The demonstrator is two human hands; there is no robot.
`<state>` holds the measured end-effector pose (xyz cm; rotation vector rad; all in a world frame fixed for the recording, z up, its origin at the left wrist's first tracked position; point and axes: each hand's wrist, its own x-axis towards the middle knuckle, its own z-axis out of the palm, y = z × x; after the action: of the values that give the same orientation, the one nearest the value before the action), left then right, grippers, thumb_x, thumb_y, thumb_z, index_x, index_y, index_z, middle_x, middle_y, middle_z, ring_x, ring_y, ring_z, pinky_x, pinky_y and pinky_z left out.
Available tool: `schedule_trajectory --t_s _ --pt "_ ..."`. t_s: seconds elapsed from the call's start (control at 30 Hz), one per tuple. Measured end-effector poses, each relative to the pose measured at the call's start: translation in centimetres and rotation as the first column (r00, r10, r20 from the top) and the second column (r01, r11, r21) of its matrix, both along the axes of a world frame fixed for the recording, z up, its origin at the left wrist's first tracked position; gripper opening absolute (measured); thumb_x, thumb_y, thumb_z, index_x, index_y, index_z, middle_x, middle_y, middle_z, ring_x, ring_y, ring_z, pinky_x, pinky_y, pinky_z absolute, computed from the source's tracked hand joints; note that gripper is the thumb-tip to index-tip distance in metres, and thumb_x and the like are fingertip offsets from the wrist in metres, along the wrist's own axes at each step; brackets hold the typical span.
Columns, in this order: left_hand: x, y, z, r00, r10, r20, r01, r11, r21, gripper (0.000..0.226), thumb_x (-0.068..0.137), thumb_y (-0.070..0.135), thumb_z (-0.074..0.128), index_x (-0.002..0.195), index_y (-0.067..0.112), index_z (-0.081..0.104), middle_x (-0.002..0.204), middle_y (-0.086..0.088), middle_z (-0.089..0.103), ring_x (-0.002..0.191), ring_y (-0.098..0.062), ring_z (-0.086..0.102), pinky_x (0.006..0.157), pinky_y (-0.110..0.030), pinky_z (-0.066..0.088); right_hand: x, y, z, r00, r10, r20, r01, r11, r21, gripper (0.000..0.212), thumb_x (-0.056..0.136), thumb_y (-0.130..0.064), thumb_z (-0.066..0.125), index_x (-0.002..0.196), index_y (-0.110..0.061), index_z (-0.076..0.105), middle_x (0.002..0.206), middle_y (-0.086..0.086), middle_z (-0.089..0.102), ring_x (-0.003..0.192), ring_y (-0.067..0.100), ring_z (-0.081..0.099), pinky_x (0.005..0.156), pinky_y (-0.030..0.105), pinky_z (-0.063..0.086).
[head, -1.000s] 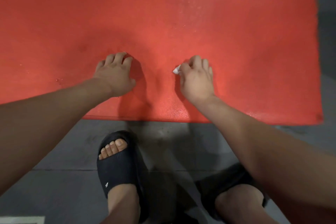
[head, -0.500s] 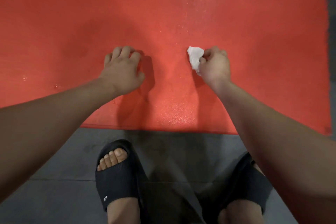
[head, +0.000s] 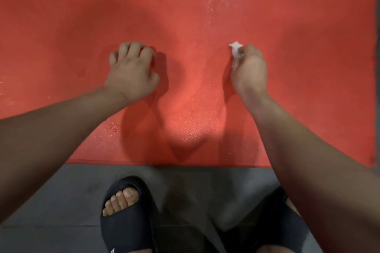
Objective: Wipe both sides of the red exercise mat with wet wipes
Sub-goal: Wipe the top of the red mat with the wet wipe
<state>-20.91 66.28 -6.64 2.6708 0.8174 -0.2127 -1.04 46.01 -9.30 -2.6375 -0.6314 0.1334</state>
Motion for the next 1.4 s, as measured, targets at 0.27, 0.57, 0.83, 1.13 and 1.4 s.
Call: schedule_trajectory --t_s 0.27,0.57,0.83,1.13,1.4 --pt "1.1 1.1 -1.1 0.999 0.007 0.052 -0.006 1.000 -0.012 0.057 0.079 0.035 0.052 0.134 0.019 0.051 0.144 -0.009 0.043 0.134 -0.034 0.036 0.104 -0.056 0.033 -7.0 4.8 -0.6 0.776 0.627 -0.070 -0.622 0.779 0.076 0.041 0.086 -0.010 0.040 0.116 -0.008 0.068 0.112 0.010 0.069 0.104 0.031 0.064 0.098 0.031 0.047" --pt "1.5 2.1 -1.6 1.000 -0.007 0.017 0.007 1.000 -0.020 0.068 0.078 0.043 0.051 0.143 0.023 0.044 0.152 -0.007 0.036 0.141 -0.033 0.029 0.111 -0.056 0.028 0.5 5.4 -1.0 0.998 0.057 -0.030 -0.059 0.993 -0.098 0.051 0.085 -0.013 0.037 0.127 -0.014 0.065 0.118 0.014 0.065 0.108 0.030 0.060 0.101 0.027 0.038" --pt "1.1 2.6 -1.8 0.999 0.026 -0.026 -0.027 0.999 -0.039 0.085 0.075 0.060 0.044 0.153 0.028 0.033 0.163 -0.007 0.025 0.152 -0.032 0.017 0.120 -0.058 0.017 -2.5 6.6 -1.3 0.870 0.494 -0.003 -0.493 0.868 -0.065 0.043 0.097 -0.025 0.031 0.126 -0.028 0.062 0.125 -0.006 0.062 0.111 0.019 0.056 0.095 0.027 0.042" --pt "2.3 3.6 -1.3 0.999 0.037 0.020 -0.038 0.999 0.021 0.065 0.077 0.054 0.047 0.137 0.029 0.048 0.145 -0.004 0.041 0.135 -0.034 0.034 0.106 -0.054 0.031 -4.1 8.4 -1.4 0.792 0.602 0.099 -0.586 0.796 -0.153 0.050 0.089 -0.020 0.035 0.132 -0.012 0.059 0.122 0.009 0.063 0.101 0.035 0.060 0.089 0.043 0.051" --pt "3.4 4.7 -1.9 0.995 0.076 0.060 -0.079 0.995 0.053 0.046 0.088 0.036 0.053 0.132 0.022 0.051 0.139 -0.009 0.044 0.130 -0.035 0.037 0.104 -0.053 0.034 -0.7 9.2 -1.1 0.901 0.412 0.138 -0.353 0.879 -0.321 0.045 0.089 -0.016 0.047 0.133 -0.017 0.055 0.116 0.009 0.060 0.097 0.035 0.059 0.078 0.043 0.043"
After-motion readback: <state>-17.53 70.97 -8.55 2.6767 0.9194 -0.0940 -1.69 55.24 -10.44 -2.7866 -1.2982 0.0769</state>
